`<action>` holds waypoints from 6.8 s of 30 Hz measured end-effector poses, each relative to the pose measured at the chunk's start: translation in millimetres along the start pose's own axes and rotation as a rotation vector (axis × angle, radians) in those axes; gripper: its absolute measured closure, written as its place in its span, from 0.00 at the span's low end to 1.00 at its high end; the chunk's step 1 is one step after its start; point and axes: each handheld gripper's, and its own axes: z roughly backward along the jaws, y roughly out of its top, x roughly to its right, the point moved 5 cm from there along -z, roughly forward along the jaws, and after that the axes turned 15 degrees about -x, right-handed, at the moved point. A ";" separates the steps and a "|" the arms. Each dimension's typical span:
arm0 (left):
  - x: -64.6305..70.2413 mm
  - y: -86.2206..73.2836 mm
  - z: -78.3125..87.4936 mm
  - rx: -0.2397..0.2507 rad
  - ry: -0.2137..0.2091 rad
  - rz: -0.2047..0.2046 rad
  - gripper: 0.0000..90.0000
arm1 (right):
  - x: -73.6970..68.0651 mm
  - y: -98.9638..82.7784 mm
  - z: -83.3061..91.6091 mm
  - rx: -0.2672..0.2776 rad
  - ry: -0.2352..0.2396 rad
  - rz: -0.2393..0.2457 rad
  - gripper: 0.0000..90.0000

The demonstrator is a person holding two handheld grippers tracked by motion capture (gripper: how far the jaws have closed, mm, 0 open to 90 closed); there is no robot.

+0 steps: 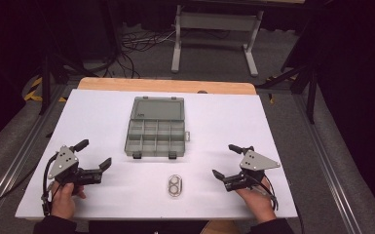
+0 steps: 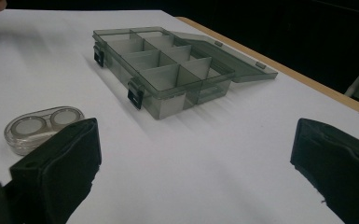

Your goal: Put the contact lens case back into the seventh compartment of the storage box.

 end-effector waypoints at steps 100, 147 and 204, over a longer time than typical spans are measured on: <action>0.0 0.9 1.5 -0.006 -0.013 -0.007 0.02 | -67.1 99.7 -69.0 -0.121 0.381 0.347 0.05; -0.3 1.4 2.2 -0.003 -0.012 -0.010 0.02 | -92.1 66.8 -95.8 -0.511 0.493 0.479 0.13; -0.7 1.5 2.6 -0.001 -0.011 -0.007 0.02 | -96.6 56.4 -101.9 -0.612 0.506 0.543 0.30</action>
